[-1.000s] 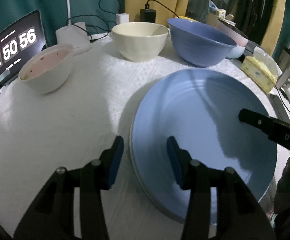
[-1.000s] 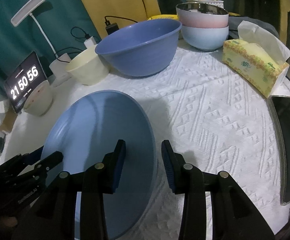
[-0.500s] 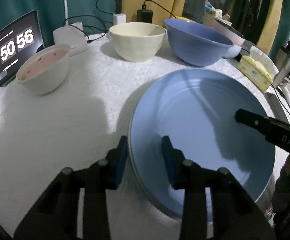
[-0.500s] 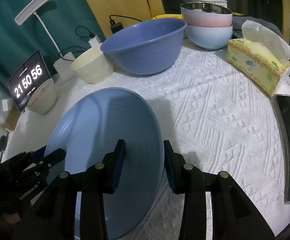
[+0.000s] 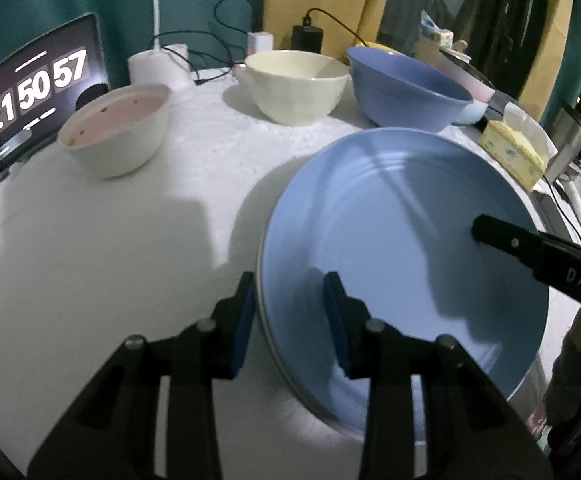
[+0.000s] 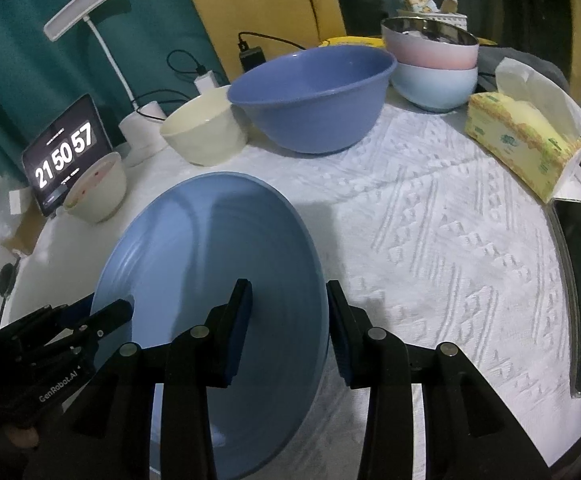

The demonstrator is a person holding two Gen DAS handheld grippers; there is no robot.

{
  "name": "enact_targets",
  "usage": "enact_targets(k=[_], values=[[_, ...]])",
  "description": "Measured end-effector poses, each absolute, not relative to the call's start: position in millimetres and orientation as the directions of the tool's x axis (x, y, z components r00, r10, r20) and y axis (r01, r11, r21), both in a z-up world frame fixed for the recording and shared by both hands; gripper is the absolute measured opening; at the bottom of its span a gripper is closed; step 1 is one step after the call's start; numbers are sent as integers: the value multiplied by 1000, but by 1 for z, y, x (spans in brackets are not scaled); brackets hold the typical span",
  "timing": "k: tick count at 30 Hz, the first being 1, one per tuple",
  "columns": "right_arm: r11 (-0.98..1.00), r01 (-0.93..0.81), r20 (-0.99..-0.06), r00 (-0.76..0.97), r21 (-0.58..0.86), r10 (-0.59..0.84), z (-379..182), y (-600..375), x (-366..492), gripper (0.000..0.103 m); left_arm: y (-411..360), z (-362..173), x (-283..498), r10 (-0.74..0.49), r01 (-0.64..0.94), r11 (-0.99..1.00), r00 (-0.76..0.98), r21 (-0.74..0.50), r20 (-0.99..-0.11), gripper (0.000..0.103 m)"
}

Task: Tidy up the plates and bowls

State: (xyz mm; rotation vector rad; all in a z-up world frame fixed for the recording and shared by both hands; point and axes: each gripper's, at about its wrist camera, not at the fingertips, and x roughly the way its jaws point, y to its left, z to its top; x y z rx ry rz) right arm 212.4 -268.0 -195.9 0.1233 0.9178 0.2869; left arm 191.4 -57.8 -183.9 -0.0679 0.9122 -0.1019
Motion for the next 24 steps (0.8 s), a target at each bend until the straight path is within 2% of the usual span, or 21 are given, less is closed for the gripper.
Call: enact_targets(k=[24], values=[[922,-331,-765,533,203,360,-186,-164,205,40,40,-181,153,-28,-92,989,644,-114,-764,35]])
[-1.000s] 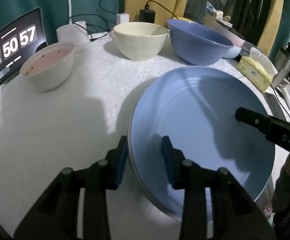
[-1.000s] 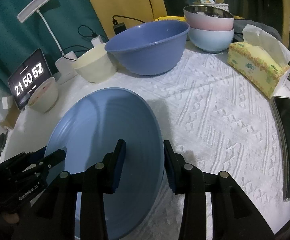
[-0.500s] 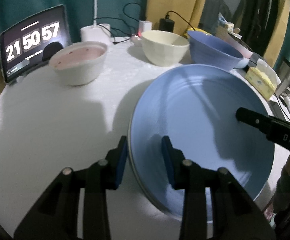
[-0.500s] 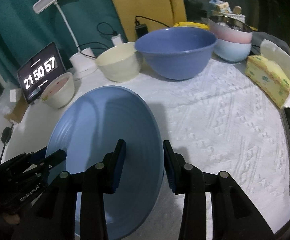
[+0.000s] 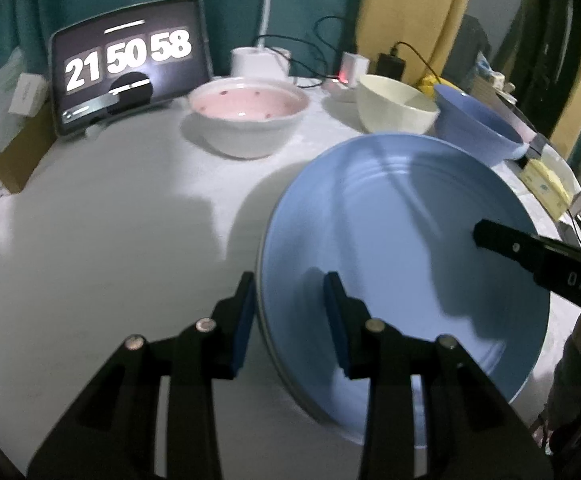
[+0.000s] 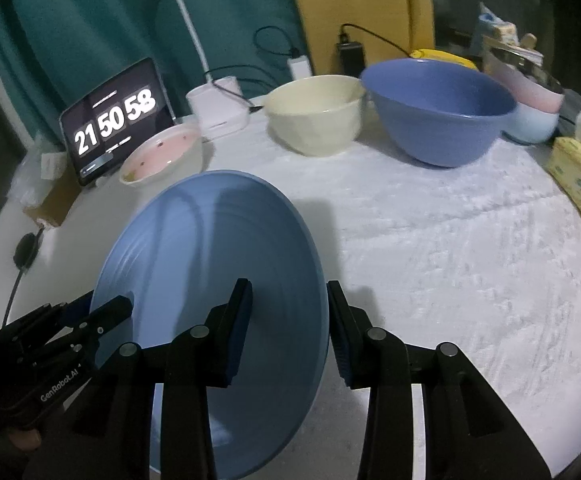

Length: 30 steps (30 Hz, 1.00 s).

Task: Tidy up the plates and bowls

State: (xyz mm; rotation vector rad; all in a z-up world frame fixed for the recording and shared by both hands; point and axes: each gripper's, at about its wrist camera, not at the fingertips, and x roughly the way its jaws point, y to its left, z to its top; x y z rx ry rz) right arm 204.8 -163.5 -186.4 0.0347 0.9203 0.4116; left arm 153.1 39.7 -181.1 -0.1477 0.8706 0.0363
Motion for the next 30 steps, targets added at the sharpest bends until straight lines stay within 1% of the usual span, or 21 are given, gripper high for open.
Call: enact_targets(k=[15,23,30], values=[[897,-389,-789,474,212,392,-202,-114,212,40,81,-192,145,14,-168,979,620,-115,-784,35],[895,-383,-801,448,230,398,-210,-113,217,40,79,-195,147,43,-166,983,625,-79,-779,35],[891,-386,-795,449,238,407,-211,-115,215,40,81,-194,148,32,-173,980,615,-94,-788,38]])
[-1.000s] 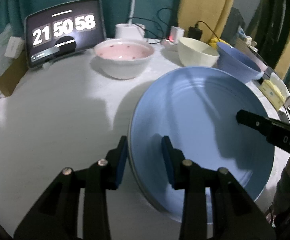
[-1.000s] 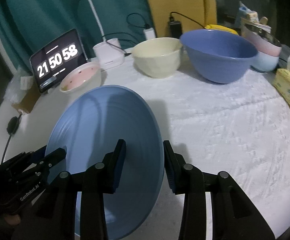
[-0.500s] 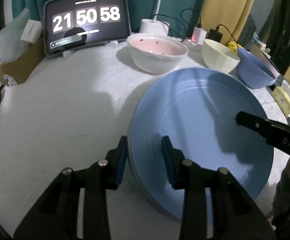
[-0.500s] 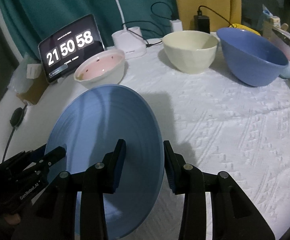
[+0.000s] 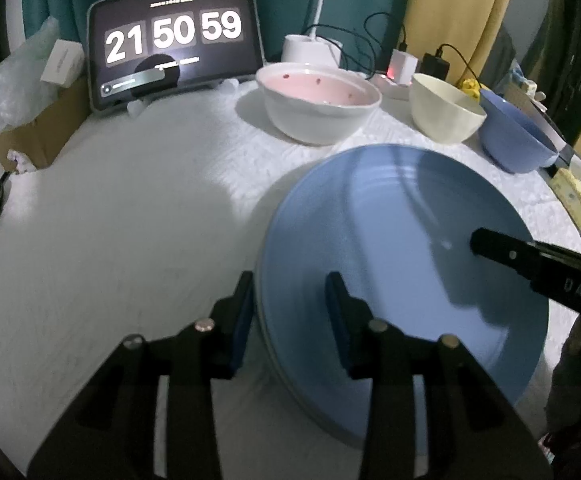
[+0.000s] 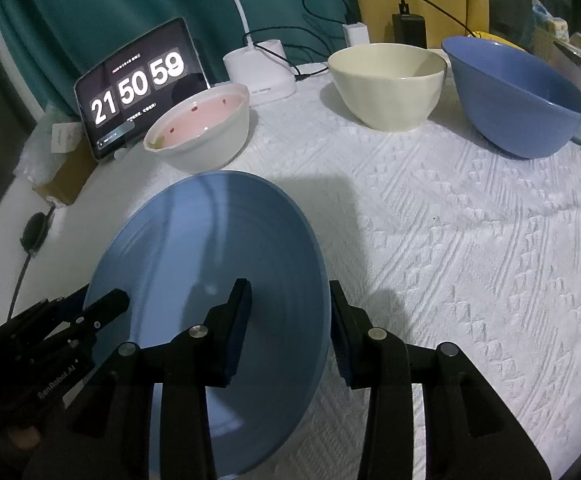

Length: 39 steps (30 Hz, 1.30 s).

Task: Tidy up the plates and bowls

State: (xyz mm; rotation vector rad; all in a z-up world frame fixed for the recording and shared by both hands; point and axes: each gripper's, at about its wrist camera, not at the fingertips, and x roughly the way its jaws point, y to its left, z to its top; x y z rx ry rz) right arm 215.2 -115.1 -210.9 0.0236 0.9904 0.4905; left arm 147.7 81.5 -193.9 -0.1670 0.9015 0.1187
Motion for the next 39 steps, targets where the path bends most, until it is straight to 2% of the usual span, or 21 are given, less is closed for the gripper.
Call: enact_targets(k=[12,24,39], values=[[902,-362,-765,504,236,402,-191,-146,213,40,83,-169,137,94,-244,965,662,-95,-744,41],[889,-374,-735,520,263,436,-177,-175,206,42,37,-139,147,52,-153,985,722,-86,-690,42],[914,-317,-703,588,253,399,-163,-214,214,42,-8,-123,165,2,-58,996,744,-62,-668,43]])
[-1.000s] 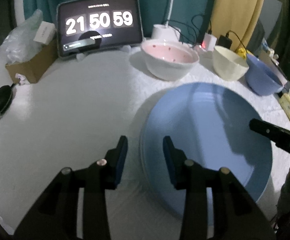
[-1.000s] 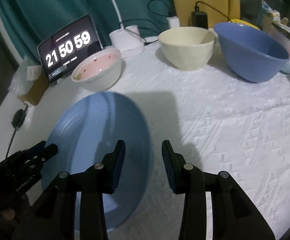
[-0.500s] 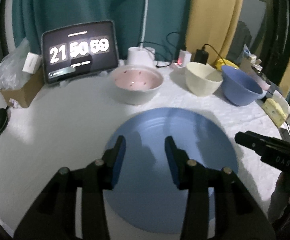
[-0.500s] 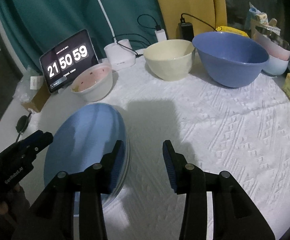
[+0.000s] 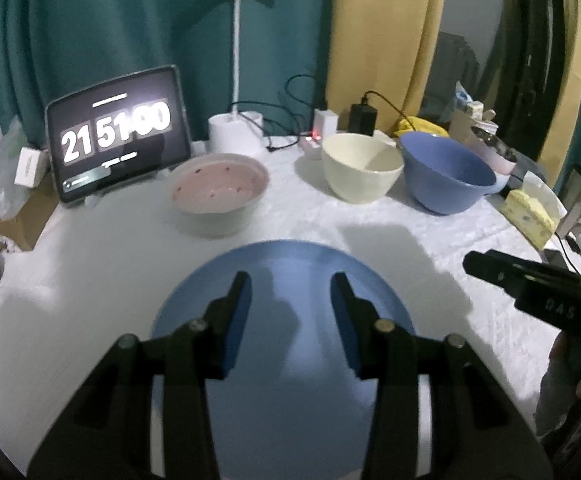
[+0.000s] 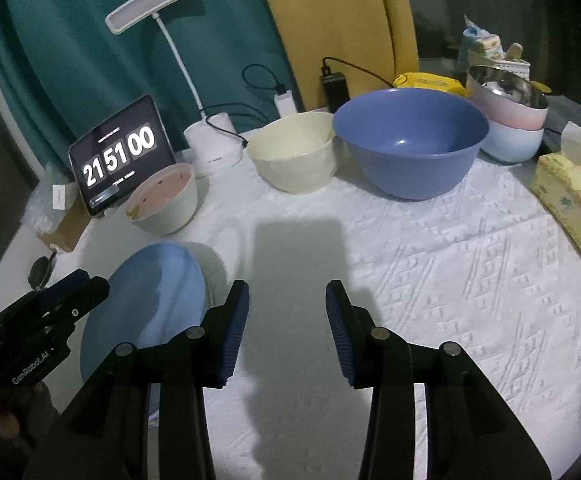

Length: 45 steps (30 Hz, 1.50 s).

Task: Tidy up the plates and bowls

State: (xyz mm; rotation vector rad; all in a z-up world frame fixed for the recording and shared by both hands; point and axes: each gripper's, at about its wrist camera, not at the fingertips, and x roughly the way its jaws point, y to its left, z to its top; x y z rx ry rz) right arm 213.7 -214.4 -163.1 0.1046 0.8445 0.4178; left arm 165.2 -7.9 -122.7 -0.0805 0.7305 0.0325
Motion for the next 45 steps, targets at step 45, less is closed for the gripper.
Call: enact_targets(k=[45], values=[[979,-149,-674,711,137,202,-155,-298,306,53,-119,-98,296,-130,153,988,781,-15,-610,49]])
